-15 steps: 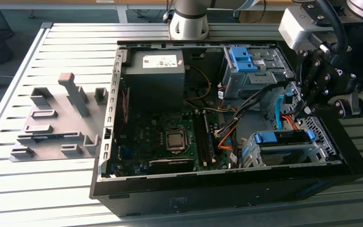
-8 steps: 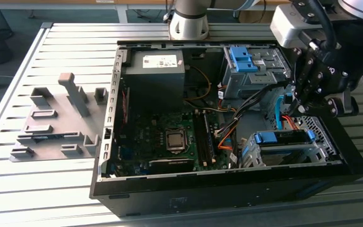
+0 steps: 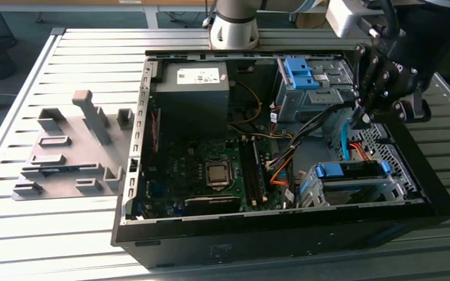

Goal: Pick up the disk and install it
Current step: 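Insert the second disk wire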

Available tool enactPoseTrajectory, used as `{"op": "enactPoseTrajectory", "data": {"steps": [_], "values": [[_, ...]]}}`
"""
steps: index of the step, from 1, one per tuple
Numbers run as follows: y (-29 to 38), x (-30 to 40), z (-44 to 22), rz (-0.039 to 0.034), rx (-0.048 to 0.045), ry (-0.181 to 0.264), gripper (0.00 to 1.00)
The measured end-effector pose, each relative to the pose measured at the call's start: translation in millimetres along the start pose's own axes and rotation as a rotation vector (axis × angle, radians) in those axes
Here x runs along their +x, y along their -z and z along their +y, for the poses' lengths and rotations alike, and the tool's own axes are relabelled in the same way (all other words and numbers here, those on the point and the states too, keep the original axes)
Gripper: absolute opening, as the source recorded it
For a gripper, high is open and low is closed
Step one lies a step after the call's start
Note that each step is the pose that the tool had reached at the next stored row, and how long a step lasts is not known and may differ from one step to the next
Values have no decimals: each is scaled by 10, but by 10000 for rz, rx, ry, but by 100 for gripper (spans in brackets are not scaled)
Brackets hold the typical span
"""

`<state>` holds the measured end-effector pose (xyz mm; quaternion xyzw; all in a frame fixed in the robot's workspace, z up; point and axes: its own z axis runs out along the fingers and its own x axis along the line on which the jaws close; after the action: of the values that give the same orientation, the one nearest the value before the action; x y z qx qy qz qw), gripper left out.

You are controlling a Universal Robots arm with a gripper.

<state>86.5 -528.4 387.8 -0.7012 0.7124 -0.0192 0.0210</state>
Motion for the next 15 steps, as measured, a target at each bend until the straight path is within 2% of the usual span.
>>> {"op": "enactPoseTrajectory", "data": {"steps": [4, 6, 12, 13, 14, 15], "values": [[60, -69, -2, 12, 0, 0, 11], [76, -100, -2, 40, 1, 1, 11], [58, -171, -5, 274, -20, 13, 11], [53, -176, -7, 311, -25, 14, 11], [47, -185, -7, 366, -32, 17, 17], [41, -197, -9, 414, -46, 19, 17]]}}
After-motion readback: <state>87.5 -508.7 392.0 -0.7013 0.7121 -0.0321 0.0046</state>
